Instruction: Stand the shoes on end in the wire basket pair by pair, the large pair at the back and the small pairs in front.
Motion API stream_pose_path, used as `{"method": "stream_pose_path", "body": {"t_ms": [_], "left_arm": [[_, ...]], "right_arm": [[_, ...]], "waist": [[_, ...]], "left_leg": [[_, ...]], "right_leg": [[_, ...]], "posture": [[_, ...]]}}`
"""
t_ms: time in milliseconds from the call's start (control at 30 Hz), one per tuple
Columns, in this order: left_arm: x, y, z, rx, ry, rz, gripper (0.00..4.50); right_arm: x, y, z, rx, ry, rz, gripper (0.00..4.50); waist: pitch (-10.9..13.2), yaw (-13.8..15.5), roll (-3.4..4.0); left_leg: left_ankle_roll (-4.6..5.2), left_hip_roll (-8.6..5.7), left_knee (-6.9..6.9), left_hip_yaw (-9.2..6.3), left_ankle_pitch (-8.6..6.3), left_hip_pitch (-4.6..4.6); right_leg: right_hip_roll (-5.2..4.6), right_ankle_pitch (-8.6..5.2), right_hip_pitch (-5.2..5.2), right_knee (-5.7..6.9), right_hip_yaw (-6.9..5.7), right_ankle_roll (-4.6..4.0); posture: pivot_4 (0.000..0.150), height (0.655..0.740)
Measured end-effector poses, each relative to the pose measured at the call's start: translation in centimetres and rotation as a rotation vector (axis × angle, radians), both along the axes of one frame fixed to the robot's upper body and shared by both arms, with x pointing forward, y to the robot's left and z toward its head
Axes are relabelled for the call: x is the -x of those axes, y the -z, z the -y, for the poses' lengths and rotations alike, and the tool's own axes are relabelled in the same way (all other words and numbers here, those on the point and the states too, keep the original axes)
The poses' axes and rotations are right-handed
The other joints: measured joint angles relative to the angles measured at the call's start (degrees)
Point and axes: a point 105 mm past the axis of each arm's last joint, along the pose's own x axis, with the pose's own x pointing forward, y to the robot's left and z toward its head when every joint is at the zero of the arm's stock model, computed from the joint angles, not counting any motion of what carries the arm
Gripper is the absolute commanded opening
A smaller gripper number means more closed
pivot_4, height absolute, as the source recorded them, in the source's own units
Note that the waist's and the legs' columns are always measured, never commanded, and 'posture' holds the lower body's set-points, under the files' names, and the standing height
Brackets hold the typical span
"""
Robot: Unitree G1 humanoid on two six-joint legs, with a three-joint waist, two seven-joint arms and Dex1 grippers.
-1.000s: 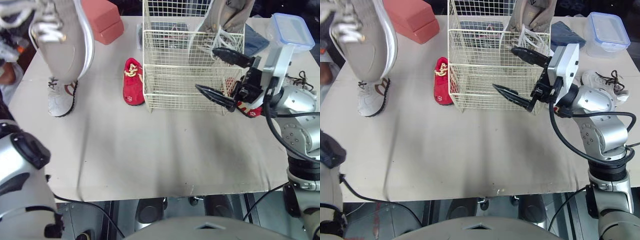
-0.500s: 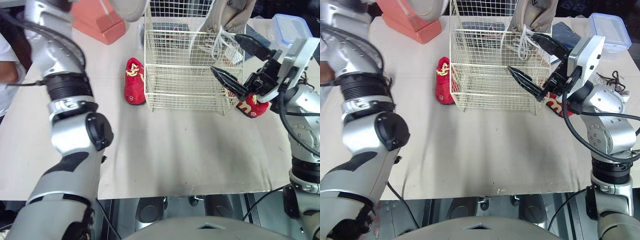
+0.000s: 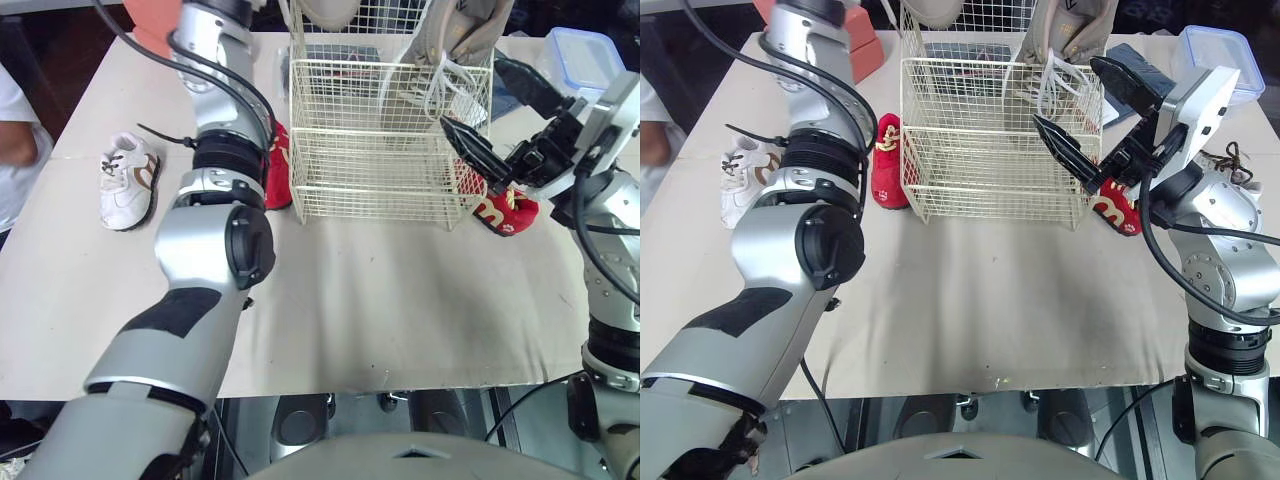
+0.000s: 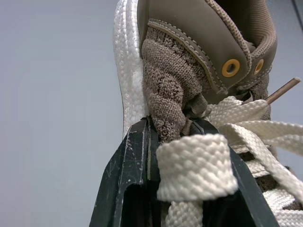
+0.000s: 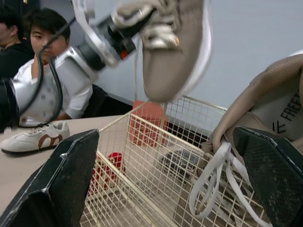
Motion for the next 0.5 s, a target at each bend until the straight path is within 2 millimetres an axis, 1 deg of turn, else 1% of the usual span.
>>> {"method": "stream_pose_path", "body": {"t_ms": [100, 133, 333, 500], "left_arm": [[-0.3, 1.6, 2.0, -0.027, 0.004, -0.018, 0.61], [-0.2, 1.7, 2.4, -0.029, -0.002, -0.012, 0.61], [-0.3, 2.0, 2.4, -0.035, -0.076, -0.002, 0.61], [-1.1, 3.8, 1.8, -0.061, -0.113, -0.057, 0.61]], "right_arm": [[0.2, -0.2, -0.1, -0.002, 0.001, 0.008, 4.5], [0.3, -0.2, -0.1, -0.003, 0.001, 0.01, 4.5], [0.2, -0.3, 0.5, -0.005, 0.025, 0.01, 4.5], [0.4, -0.6, 0.5, -0.012, 0.029, 0.019, 4.5]], "waist": [[0.0, 0.1, -0.01], [0.0, 0.0, -0.01], [0.0, -0.2, -0.01], [0.0, -0.1, -0.01]], "left_leg": [[0.0, -0.02, 0.0, -0.02, 0.0, -0.02], [0.0, -0.03, 0.0, -0.02, 0.0, -0.02], [0.0, 0.0, -0.1, -0.02, 0.0, 0.1], [0.01, -0.01, -0.1, -0.04, 0.0, 0.06]], "right_leg": [[-0.01, 0.0, 0.0, -0.01, -0.03, 0.0], [-0.01, 0.0, 0.0, -0.01, -0.02, 0.0], [0.01, 0.0, 0.0, 0.02, 0.04, 0.0], [0.0, 0.0, 0.0, -0.01, 0.03, 0.0]], "posture": [[0.15, 0.686], [0.15, 0.686], [0.15, 0.686], [0.15, 0.686]]}}
